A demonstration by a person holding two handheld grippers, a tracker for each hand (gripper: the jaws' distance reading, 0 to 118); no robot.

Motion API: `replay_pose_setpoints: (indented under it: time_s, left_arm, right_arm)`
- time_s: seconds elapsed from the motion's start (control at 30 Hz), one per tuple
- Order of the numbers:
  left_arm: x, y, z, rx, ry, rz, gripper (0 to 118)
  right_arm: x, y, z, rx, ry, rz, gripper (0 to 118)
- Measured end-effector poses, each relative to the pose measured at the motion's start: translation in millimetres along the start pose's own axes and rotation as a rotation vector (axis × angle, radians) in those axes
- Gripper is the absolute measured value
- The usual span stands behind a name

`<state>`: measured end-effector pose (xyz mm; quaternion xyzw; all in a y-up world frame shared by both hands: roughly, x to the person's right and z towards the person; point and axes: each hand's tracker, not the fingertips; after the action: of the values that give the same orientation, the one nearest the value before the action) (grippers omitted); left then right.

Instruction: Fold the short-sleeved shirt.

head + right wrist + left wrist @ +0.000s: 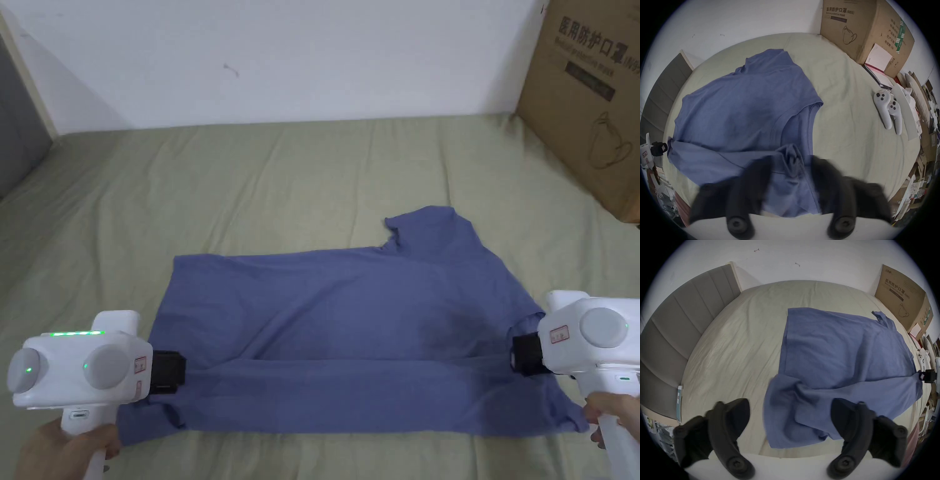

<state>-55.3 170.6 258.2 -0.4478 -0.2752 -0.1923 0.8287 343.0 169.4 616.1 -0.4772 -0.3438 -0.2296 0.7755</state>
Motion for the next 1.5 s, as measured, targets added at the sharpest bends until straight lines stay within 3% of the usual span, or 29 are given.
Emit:
replay_pose_setpoints:
  time_s: [0.17, 0.2, 0.23, 0.27, 0.3, 0.53, 0.57, 0.63, 0.67, 0.7, 0.83, 0.9, 1.03, 1.07, 1.1, 1.23, 1.27, 1.3, 1.37, 1.4, 1.5]
  left_arm:
    - [-7.5, -15.6, 27.9, 0.036, -0.036, 0.04, 104]
    - [-11.1, -20.3, 35.3, 0.045, -0.055, 0.046, 99]
    - [-12.7, -26.4, 44.1, 0.06, -0.081, 0.05, 81]
    - [-12.8, -32.1, 49.3, 0.064, -0.095, 0.053, 47]
    - [-12.3, -38.7, 51.5, 0.059, -0.091, 0.054, 2]
    - [-22.4, -80.2, 47.2, 0.018, -0.089, 0.089, 1]
    - [-25.4, -80.2, 45.4, 0.026, -0.076, 0.101, 7]
    - [-34.5, -74.5, 40.6, 0.013, -0.076, 0.134, 82]
    - [-37.8, -73.6, 36.4, 0.017, -0.088, 0.147, 111]
    - [-40.3, -73.6, 30.6, 0.025, -0.103, 0.155, 118]
    - [-42.7, -67.9, 3.7, -0.033, -0.076, 0.153, 100]
    - [-39.2, -72.1, -15.2, -0.095, -0.081, 0.149, 68]
    - [-35.0, -72.4, -10.2, -0.072, -0.071, 0.127, 56]
    - [-35.7, -70.3, -7.4, -0.055, -0.063, 0.12, 44]
    - [-38.0, -68.4, -7.1, -0.036, -0.056, 0.125, 5]
    - [-39.2, -57.5, -3.0, -0.062, -0.083, 0.141, 4]
    - [-36.4, -59.0, -1.0, -0.064, -0.076, 0.123, 4]
    - [-34.2, -59.3, 1.7, -0.059, -0.07, 0.106, 4]
    - [-31.6, -58.0, 6.0, -0.057, -0.063, 0.087, 4]
    - [-31.0, -58.3, 4.6, -0.058, -0.06, 0.082, 4]
    - [-28.6, -56.2, 5.3, -0.061, -0.051, 0.067, 4]
  right_arm:
    - [-2.1, -12.7, 37.8, 0.098, 0.008, 0.025, 76]
    - [-3.3, -17.3, 48.2, 0.134, 0.016, 0.039, 73]
    - [-5.6, -23.0, 58.7, 0.149, 0.028, 0.057, 60]
    - [-7.5, -27.8, 64.8, 0.149, 0.031, 0.077, 37]
    - [-11.3, -35.0, 68.6, 0.154, 0.028, 0.102, 3]
    - [-13.7, -71.6, 52.0, 0.109, 0.054, 0.084, 0]
    - [-13.1, -73.9, 50.5, 0.103, 0.057, 0.073, 0]
    - [-11.3, -78.5, 49.8, 0.094, 0.074, 0.053, 0]
    - [-11.7, -81.1, 50.4, 0.093, 0.073, 0.049, 0]
    - [-11.4, -83.2, 50.3, 0.092, 0.071, 0.048, 0]
    - [-6.7, -91.8, 50.6, 0.082, 0.062, 0.039, 0]
    - [-2.2, -95.2, 50.1, 0.073, 0.061, 0.029, 0]
    - [7.2, -104.8, 52.3, 0.067, 0.055, -0.006, 0]
    - [9.1, -107.3, 53.1, 0.068, 0.054, -0.017, 0]
    - [11.4, -108.3, 52.5, 0.067, 0.054, -0.024, 0]
    - [20.0, -107.0, 52.6, 0.074, 0.048, -0.041, 0]
    - [23.2, -104.2, 52.3, 0.078, 0.044, -0.05, 5]
    - [27.5, -100.1, 50.8, 0.08, 0.039, -0.067, 28]
    - [36.1, -90.4, 42.6, 0.07, 0.029, -0.113, 88]
    - [40.7, -85.6, 36.3, 0.068, 0.033, -0.137, 95]
    - [49.0, -74.5, 9.2, 0.041, 0.042, -0.192, 94]
